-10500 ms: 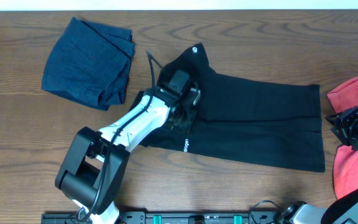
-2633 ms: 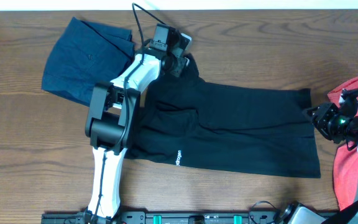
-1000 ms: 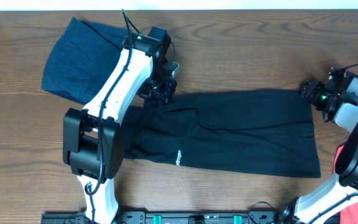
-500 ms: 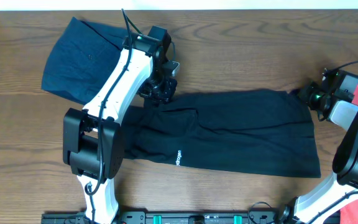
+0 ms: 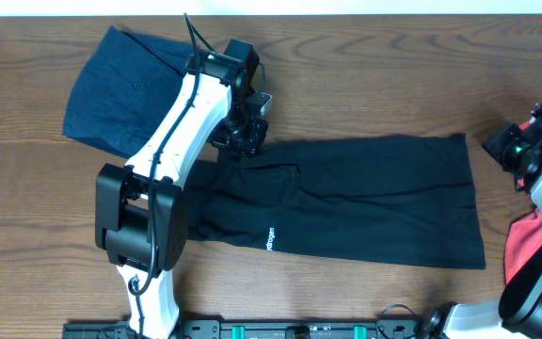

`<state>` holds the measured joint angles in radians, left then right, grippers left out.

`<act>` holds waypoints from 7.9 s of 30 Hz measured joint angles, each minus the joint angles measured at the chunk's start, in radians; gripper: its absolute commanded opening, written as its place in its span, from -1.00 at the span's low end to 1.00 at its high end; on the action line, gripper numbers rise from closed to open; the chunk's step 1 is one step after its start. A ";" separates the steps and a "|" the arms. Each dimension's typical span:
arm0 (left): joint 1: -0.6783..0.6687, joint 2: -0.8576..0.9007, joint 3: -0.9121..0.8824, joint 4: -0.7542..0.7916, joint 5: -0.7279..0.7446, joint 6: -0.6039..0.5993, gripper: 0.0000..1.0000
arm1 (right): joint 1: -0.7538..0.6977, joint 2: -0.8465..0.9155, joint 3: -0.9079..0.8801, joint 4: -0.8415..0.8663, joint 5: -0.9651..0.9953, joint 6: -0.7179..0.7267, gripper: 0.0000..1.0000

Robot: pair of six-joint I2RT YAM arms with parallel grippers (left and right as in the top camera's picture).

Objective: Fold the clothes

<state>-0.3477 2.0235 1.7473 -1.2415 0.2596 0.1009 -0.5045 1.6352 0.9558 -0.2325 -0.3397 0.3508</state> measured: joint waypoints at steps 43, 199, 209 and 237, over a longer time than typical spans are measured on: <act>0.000 0.000 0.000 -0.011 0.004 0.000 -0.87 | 0.175 0.169 0.000 0.068 0.361 0.186 -0.97; 0.006 -0.114 -0.478 0.173 -0.118 -0.154 -0.34 | 0.013 -0.059 0.002 -0.624 0.314 0.105 0.08; 0.006 -0.114 -0.478 0.180 -0.117 -0.157 -0.25 | 0.013 0.062 -0.002 -0.631 0.315 0.105 -0.27; 0.006 -0.114 -0.478 0.180 -0.118 -0.157 -0.16 | 0.013 0.045 -0.056 -0.560 0.395 0.165 -0.98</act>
<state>-0.3416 1.9095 1.2690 -1.0618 0.1413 -0.0563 -0.4919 1.6806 0.8997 -0.7929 0.0555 0.5159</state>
